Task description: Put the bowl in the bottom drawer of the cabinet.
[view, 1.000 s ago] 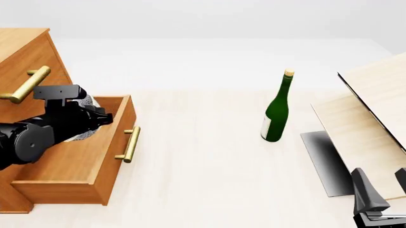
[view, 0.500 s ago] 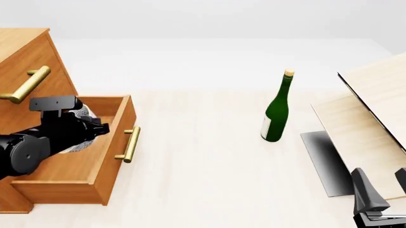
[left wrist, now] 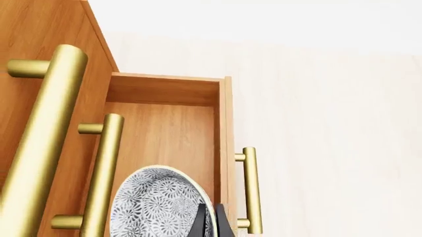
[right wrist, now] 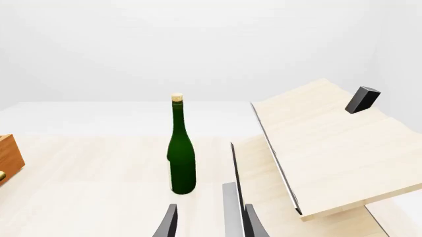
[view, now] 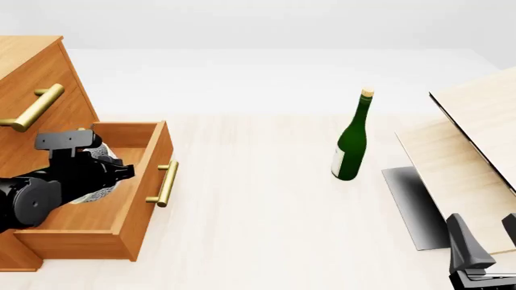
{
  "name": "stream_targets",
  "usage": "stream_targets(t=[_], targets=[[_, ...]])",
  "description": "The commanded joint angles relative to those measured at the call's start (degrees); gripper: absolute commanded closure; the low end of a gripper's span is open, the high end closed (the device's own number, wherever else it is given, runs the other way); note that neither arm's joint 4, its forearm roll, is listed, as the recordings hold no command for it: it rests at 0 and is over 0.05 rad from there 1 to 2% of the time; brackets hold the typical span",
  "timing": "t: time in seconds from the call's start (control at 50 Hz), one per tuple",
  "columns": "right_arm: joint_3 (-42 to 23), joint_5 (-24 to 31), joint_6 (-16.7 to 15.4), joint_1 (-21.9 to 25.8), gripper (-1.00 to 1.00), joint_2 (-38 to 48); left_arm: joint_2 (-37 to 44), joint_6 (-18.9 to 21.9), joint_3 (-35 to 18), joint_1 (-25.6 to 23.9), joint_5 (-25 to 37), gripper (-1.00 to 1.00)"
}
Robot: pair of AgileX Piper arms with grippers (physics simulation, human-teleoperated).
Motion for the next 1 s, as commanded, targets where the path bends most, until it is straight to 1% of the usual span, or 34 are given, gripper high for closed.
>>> stream_targets(t=[0.02, 0.24, 0.48, 0.62, 1.0], targets=[[0.00, -0.01, 0.00, 0.01, -1.00, 0.02, 0.31, 0.93, 0.58, 1.15, -0.34, 1.00], [0.00, 0.00, -0.01, 0.01, -1.00, 0.00, 2.34, 0.81, 1.38, 1.99, -2.20, 1.00], [0.00, 0.01, 0.00, 0.01, -1.00, -0.01, 4.24, 1.71, 1.68, 2.98, -3.25, 1.00], [0.00, 0.00, 0.01, 0.01, -1.00, -0.01, 4.46, 3.38, 1.82, 4.08, -3.36, 1.00], [0.00, 0.00, 0.00, 0.01, -1.00, 0.00, 5.47, 5.62, 2.03, 5.54, -4.66, 1.00]])
